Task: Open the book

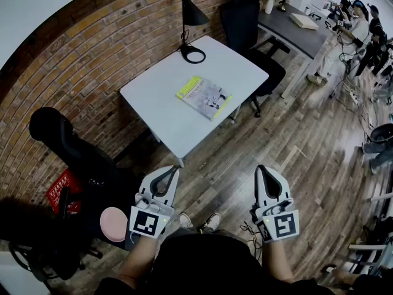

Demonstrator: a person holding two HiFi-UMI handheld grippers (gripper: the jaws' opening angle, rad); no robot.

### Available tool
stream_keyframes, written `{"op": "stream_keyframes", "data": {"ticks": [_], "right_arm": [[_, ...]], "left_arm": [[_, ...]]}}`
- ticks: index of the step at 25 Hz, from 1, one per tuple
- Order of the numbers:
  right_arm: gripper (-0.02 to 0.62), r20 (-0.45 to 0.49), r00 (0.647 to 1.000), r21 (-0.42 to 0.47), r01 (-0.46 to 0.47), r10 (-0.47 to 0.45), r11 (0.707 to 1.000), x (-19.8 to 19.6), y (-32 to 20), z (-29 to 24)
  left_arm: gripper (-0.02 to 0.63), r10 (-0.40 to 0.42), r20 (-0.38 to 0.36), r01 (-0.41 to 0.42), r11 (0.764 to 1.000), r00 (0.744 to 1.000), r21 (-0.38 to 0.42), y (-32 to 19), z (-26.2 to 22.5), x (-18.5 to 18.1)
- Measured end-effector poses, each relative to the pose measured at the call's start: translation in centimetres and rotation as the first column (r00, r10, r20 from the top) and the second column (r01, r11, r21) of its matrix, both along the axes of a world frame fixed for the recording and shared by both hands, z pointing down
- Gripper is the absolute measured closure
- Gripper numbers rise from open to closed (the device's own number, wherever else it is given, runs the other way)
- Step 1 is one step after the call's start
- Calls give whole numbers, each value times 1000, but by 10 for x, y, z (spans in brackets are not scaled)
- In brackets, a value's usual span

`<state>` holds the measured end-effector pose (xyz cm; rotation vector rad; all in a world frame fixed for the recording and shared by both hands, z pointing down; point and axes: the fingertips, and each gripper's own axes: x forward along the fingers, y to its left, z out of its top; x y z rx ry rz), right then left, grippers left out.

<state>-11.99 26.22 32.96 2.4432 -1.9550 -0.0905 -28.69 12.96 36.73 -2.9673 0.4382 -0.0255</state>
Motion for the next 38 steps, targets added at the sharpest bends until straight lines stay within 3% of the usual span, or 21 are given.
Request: {"op": "stream_keyframes", "data": {"ticks": [10, 16, 26, 38], "right_arm": [[583, 9, 1000, -1, 3, -3, 1000, 7, 5, 6], [583, 73, 997, 39, 28, -31, 999, 27, 21, 10], [581, 95, 994, -12, 49, -48, 999, 50, 35, 42], [581, 79, 995, -85, 62, -55, 994, 122, -31, 55]], "left_arm": [[580, 2, 2, -2, 1000, 1000, -11, 0, -3, 7], [580, 0, 10, 0, 1000, 1000, 2, 10, -3, 27], [580, 19, 44, -18, 1000, 999, -23, 21, 20, 58], [580, 50, 29, -49, 998, 998, -47, -51, 28, 153]]}}
